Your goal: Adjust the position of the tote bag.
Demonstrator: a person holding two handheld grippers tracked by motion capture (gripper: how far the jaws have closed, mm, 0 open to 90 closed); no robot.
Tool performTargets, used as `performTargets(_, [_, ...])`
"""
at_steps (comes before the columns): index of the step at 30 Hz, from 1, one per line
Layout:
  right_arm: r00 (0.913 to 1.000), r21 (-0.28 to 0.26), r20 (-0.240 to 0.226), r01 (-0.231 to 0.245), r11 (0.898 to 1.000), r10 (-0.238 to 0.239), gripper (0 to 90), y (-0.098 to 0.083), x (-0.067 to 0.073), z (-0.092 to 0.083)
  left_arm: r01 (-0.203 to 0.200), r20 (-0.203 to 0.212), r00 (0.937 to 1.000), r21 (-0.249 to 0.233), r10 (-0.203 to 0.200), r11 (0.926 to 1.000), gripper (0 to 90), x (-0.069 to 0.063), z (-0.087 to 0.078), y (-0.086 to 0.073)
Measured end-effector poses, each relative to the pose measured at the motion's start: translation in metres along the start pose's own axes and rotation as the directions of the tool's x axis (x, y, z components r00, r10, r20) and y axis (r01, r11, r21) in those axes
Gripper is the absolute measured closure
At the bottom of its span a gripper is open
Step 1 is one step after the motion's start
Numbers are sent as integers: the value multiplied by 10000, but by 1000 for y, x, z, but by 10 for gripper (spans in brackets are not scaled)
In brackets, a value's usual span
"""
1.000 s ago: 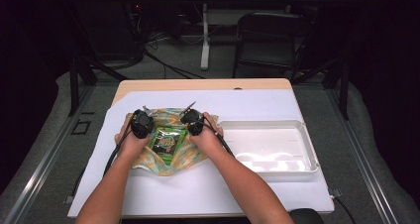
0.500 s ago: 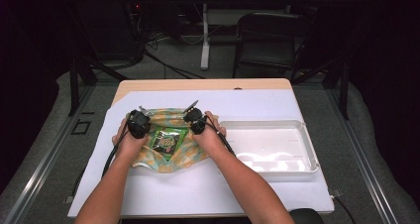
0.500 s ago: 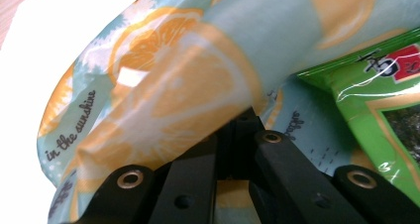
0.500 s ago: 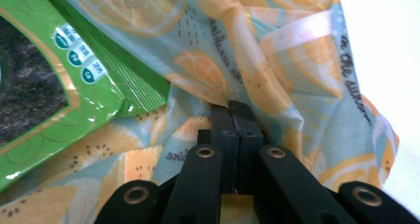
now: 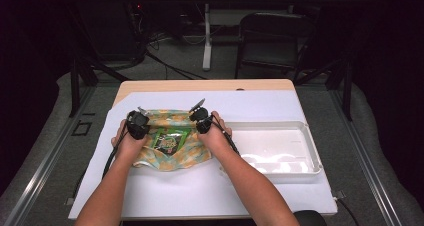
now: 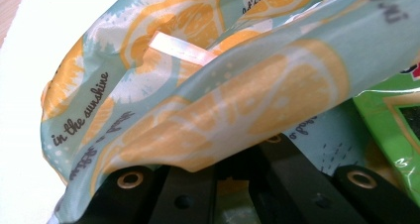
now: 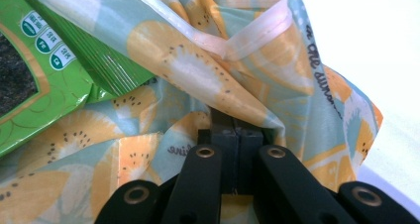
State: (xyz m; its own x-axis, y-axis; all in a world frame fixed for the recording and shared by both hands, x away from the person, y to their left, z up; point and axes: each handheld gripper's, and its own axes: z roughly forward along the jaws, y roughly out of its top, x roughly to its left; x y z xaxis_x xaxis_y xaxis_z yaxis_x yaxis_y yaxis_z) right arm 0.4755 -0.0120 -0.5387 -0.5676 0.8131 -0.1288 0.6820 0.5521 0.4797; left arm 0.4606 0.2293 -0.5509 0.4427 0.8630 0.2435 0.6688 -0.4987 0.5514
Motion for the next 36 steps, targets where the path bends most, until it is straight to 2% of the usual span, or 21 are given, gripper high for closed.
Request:
performTargets(2, [9998,-96,-55,-171,9998,171,900,0,0,1,20,22,10000,5,-20,10000,900,1,0,0])
performTargets(6, [9999,-69,-44,-166,9998,166,900,-1,-1,1,161,-45,9999,17,-161,9999,900,2,0,0])
performTargets(8, [10000,121,-52,-33,9999,34,900,0,-2,-1,271,-71,9996,25,-271,9996,900,2,0,0])
performTargets(9, [9998,-43,-83,-163,9999,163,900,-1,-2,0,292,-109,9995,45,-292,9996,900,2,0,-1])
performTargets(13, [9998,-62,-94,-189,9998,189,900,-1,-2,0,367,-270,9990,121,-364,9993,900,2,0,0])
performTargets(14, [10000,69,-64,-66,10000,67,900,0,-2,-1,455,-275,9986,135,-451,9989,900,3,0,-1])
performTargets(18, [10000,105,-47,-8,9999,8,900,0,-2,-1,484,-227,9986,98,-482,9988,900,3,0,-1])
performTargets(19, [9998,-123,-66,-183,9998,182,900,-1,-1,1,473,-220,9986,95,-471,9988,900,4,0,-1])
performTargets(21, [9999,-63,-31,-137,9999,137,900,-1,-1,0,482,-209,9986,100,-480,9988,900,4,0,-1])
performTargets(22, [9997,-236,2,-264,9994,264,900,-2,1,2,462,-192,9988,107,-460,9989,900,4,0,-1])
performTargets(25, [10000,-19,57,-10,10000,10,900,-1,0,0,517,-76,9986,143,-516,9986,900,4,-1,-1])
performTargets(26, [10000,-83,15,-68,9999,68,900,-1,0,1,531,-34,9986,136,-530,9985,900,4,-2,-1])
performTargets(27, [10000,137,-1,88,9999,-88,900,0,-1,0,514,-2,9987,134,-514,9986,900,4,-2,-1])
performTargets(28, [9999,-151,-36,-157,9998,157,900,-1,0,1,483,29,9988,120,-484,9988,900,5,-2,-1])
performTargets(31, [9999,67,-103,-39,10000,39,900,0,-3,0,507,88,9987,137,-508,9986,900,5,-2,-2])
performTargets(32, [9998,-22,-124,-126,9999,125,900,-1,-3,0,511,112,9986,145,-513,9986,899,5,-2,-1])
performTargets(33, [9999,69,-99,-39,10000,40,900,0,-3,0,509,164,9986,133,-511,9986,894,5,-2,-1])
performTargets(34, [9998,-95,-114,-183,9998,182,900,-1,-2,1,522,235,9984,63,-523,9986,880,5,-3,-1])
performTargets(36, [9998,-84,-97,-174,9998,173,900,-1,-1,1,457,325,9984,0,-457,9990,847,3,-5,-1])
